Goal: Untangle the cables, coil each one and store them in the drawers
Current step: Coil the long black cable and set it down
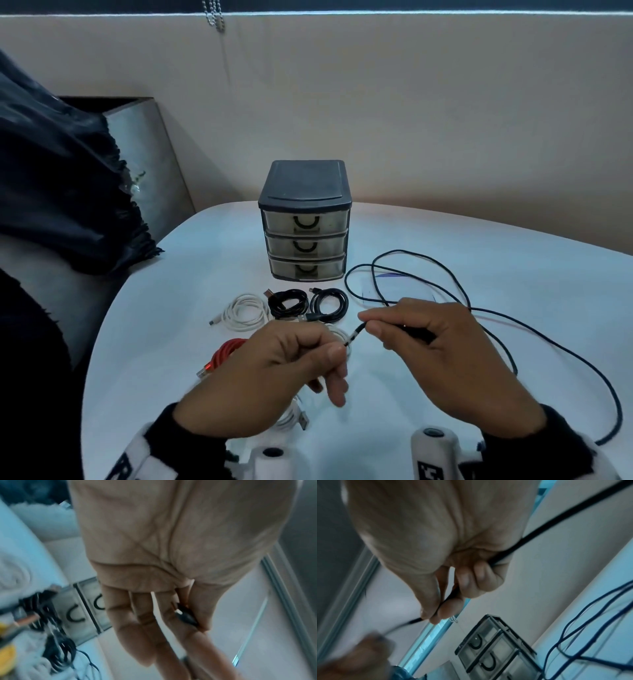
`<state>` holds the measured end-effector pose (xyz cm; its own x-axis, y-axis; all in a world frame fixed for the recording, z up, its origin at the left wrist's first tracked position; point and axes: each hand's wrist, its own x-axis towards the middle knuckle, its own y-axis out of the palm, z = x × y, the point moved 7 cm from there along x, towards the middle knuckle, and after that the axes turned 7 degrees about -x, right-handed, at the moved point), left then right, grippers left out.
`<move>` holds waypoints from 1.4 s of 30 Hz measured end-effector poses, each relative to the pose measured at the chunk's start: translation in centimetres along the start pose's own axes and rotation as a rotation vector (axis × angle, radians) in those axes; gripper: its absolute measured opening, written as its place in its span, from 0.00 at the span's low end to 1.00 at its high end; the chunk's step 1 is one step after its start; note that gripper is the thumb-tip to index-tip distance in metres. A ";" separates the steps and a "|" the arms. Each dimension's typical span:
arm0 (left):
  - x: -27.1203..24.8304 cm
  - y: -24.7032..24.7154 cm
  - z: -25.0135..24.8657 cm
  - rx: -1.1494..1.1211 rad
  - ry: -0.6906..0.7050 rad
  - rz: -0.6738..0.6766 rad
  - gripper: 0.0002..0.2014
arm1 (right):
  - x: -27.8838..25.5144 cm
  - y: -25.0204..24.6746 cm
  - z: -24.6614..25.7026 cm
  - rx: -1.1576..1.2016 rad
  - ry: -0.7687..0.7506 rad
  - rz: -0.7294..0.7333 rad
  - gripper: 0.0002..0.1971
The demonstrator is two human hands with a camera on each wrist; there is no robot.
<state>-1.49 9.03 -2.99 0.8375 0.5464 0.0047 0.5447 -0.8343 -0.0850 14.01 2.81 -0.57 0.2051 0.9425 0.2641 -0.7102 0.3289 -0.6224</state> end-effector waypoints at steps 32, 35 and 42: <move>-0.4 -1.0 0.4 0.107 0.198 -0.642 0.16 | -3.6 2.7 6.5 -0.540 -0.093 0.523 0.35; -0.4 0.4 -0.4 0.185 0.239 -0.565 0.15 | -4.0 0.7 6.5 -0.405 -0.143 0.427 0.29; 0.3 1.6 1.0 -0.018 0.130 -0.288 0.17 | -2.4 -3.8 4.9 -0.165 -0.122 -0.098 0.05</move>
<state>-0.38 7.96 -4.08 0.6467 0.7472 0.1532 0.7598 -0.6486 -0.0437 12.98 -1.00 4.76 0.1775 0.8943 0.4107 -0.5688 0.4338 -0.6988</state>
